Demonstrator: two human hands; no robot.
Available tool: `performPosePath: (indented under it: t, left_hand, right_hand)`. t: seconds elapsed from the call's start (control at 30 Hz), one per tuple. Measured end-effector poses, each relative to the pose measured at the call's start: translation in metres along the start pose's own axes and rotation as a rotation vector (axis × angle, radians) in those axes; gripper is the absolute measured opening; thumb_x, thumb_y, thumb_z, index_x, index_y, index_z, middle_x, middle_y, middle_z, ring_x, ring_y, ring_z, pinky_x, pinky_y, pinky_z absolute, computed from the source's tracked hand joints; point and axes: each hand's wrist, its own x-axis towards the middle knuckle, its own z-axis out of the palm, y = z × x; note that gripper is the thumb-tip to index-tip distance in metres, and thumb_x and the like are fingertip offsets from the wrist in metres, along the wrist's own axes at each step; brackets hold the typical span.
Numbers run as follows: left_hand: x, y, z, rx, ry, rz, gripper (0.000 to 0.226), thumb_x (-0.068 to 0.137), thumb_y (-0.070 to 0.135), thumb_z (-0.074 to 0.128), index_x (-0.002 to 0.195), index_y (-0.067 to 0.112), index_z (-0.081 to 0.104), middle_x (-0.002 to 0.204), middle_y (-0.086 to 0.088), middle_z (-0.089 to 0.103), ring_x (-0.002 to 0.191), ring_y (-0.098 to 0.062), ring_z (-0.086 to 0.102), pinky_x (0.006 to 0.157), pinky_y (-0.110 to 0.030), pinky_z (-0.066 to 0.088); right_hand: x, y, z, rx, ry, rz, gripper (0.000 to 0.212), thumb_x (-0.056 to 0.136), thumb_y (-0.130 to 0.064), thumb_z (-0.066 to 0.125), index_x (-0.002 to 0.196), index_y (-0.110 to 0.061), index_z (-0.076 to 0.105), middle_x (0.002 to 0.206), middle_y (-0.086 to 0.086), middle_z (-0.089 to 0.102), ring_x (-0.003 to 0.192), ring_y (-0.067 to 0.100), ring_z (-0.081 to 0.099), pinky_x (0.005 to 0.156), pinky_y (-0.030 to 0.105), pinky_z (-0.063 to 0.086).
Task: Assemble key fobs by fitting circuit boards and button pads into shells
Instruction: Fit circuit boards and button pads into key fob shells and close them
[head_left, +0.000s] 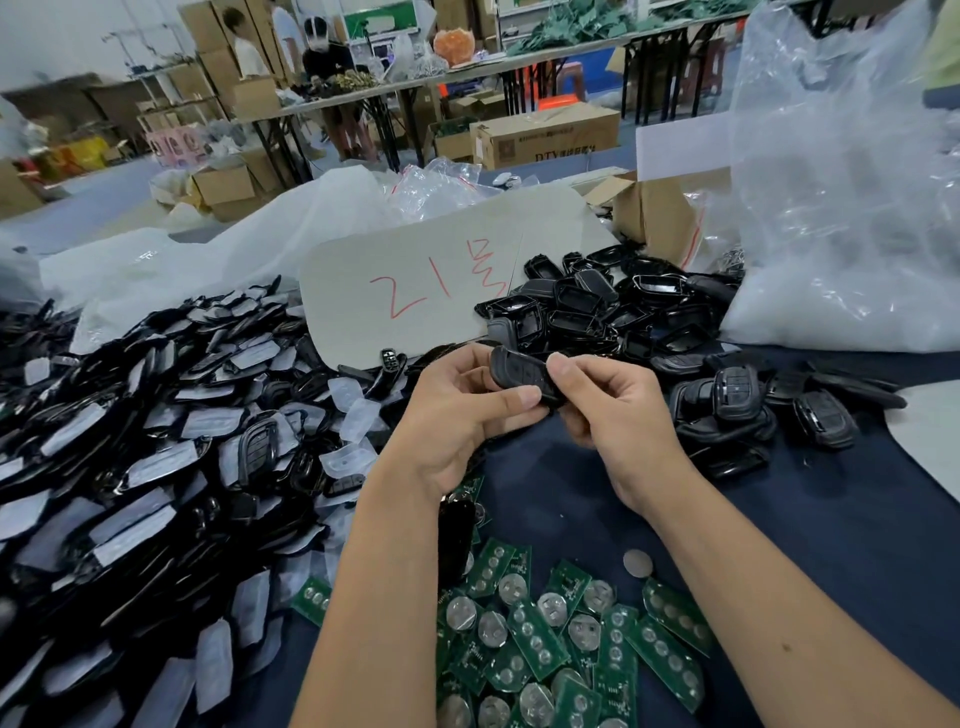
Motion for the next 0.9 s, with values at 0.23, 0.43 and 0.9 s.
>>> performPosePath:
  t: [0.23,0.43,0.9]
  left_hand:
    - [0.000,-0.004,-0.001,-0.007,-0.058,-0.048,0.032,0.063,-0.005,0.080,0.091,0.003,0.068,0.093,-0.020,0.070,0.086,-0.029,0.075,0.074,-0.035,0.063]
    - [0.000,-0.004,-0.003,-0.015,-0.064,-0.047,0.025,0.064,-0.006,0.079,0.084,0.006,0.071,0.088,-0.017,0.072,0.083,-0.028,0.076,0.072,-0.035,0.063]
    - [0.009,-0.026,0.053,0.278,-0.026,-0.064,0.035,0.082,0.000,0.084,0.107,-0.013,0.063,0.082,-0.018,0.074,0.071,-0.024,0.074,0.071,-0.035,0.065]
  right_hand:
    - [-0.001,-0.007,-0.001,0.118,-0.034,0.110,0.037,0.089,-0.037,0.071,0.058,-0.018,0.062,0.051,-0.003,0.034,0.042,0.010,0.021,0.042,0.018,0.020]
    - [-0.002,-0.008,0.002,0.166,-0.021,0.114,0.042,0.098,-0.023,0.067,0.060,-0.009,0.053,0.051,0.001,0.032,0.040,0.009,0.022,0.041,0.016,0.021]
    - [0.005,-0.047,-0.044,-0.744,0.085,-0.076,0.015,0.093,-0.028,0.073,0.079,-0.029,0.079,0.072,-0.004,0.074,0.072,0.017,0.068,0.068,0.032,0.054]
